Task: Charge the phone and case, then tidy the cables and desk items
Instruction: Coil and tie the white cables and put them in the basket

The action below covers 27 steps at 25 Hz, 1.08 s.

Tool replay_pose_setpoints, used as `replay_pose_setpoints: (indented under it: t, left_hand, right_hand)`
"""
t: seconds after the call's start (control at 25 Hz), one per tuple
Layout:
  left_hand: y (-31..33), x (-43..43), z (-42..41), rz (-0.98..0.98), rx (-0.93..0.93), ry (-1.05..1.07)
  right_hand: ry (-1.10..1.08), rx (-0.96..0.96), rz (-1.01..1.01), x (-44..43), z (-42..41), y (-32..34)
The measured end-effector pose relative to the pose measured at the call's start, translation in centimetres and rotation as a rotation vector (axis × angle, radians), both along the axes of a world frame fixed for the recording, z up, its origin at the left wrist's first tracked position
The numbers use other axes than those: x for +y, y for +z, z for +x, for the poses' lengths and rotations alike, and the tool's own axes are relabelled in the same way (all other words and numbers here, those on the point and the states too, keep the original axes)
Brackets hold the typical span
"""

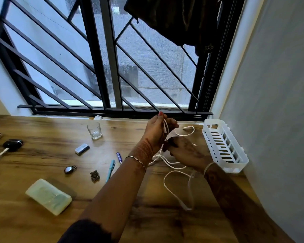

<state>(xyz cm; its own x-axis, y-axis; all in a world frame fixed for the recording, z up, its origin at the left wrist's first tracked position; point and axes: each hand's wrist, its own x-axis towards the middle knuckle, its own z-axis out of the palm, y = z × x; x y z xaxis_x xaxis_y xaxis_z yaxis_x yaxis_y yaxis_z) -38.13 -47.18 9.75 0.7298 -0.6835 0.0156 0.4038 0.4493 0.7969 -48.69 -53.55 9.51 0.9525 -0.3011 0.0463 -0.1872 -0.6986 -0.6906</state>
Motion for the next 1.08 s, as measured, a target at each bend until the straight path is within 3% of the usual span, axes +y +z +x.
replay_pose_setpoints:
  t: [0.16,0.24,0.4,0.56,0.72,0.84,0.96,1.08]
  left_hand:
    - [-1.6,0.1,0.7,0.422,-0.454,0.045]
    - [-2.4,0.4,0.4,0.531,-0.56,-0.021]
    - [-2.3,1.4,-0.2,0.504,-0.389,-0.186]
    - [-0.3,2.1,-0.4,0.182,-0.037,-0.311]
    - [1.3,1.4,0.4,-0.178,0.195,-0.172]
    - [1.4,0.5,1.4,-0.231,0.256,-0.023]
    - [0.3,-0.2,2.2,0.024,-0.028,0.124]
    - [-1.4,0.5,2.7,0.567,-0.616,0.219]
  right_hand:
    - [-0.067,-0.038,-0.028,-0.8,-0.2,1.3]
    - [-0.123,-0.098,-0.051,-1.3,0.4,1.7]
    - [-0.263,-0.234,-0.006,-3.0,1.2,2.6]
    - [-0.305,-0.27,0.116,-3.4,2.0,2.8]
    - [-0.189,-0.115,0.255,-2.3,2.1,2.1]
    - [-0.106,0.064,0.158,-1.6,1.9,1.5]
    - [-0.055,0.1,0.056,-1.4,2.0,1.7]
    - [-0.091,0.053,0.042,-2.1,2.0,2.9]
